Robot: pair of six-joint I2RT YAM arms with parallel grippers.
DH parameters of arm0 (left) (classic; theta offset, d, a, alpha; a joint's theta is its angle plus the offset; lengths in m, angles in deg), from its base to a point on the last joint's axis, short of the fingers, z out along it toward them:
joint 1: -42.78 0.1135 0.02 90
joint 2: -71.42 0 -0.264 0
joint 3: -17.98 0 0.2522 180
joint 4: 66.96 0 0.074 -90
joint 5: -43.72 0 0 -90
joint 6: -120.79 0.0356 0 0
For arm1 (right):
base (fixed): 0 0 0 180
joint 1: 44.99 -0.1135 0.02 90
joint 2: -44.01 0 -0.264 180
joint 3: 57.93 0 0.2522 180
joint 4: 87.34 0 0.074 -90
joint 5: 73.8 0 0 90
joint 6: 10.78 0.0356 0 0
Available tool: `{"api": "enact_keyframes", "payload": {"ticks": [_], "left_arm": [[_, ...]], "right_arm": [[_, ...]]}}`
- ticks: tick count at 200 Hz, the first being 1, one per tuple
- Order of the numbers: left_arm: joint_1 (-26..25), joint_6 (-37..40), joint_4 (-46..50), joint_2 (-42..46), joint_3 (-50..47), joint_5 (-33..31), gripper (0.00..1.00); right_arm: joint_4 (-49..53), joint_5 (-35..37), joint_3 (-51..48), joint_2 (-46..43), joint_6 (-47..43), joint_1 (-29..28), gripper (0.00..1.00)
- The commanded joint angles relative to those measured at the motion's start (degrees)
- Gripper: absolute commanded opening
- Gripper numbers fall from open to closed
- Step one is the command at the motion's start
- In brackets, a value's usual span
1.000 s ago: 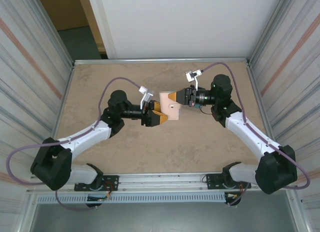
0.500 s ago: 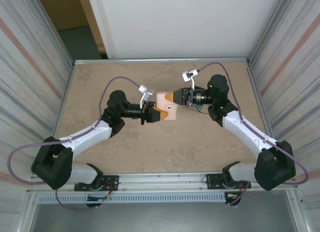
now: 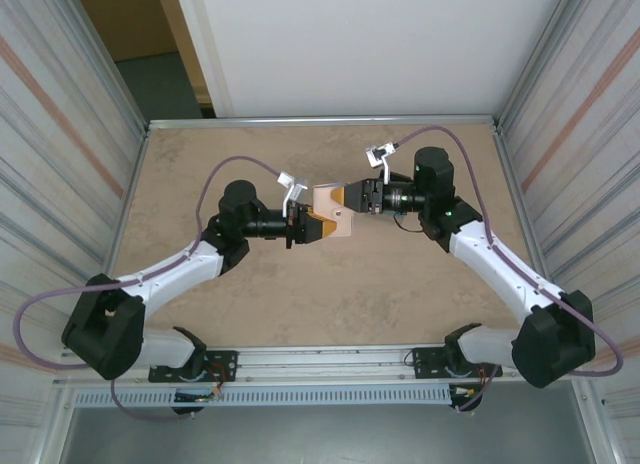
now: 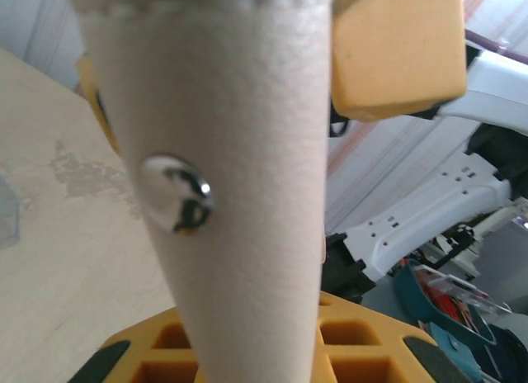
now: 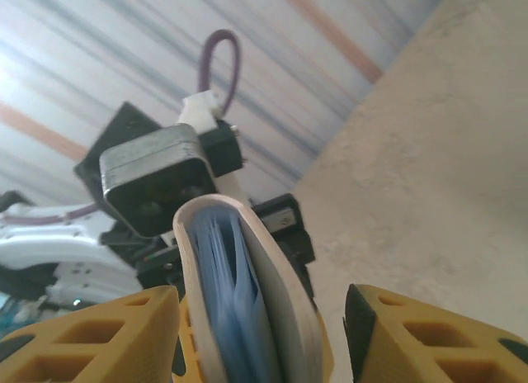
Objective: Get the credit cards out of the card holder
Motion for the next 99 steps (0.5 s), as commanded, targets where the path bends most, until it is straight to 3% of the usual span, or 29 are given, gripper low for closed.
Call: {"api": "enact_keyframes", "payload": {"ticks": [1,44,99], "left_arm": [[-0.31,4.52,5.94,2.32,1.44,-5.22,0.00],[-0.14,6.69,13.82,1.90,2.67,-15.23,0.00],[-0.09,6.08,11.55,-1.06,3.66,-16.00,0.00]], "right_arm": [[13.12,11.57,3.35,-4.42,-6.55,-0.53,0.58],[22.89,31.28,3.36,-9.85,-6.79,-3.32,0.58],[29.98,52.15,5.04,-10.78,-4.77,-15.35,0.40]]}}
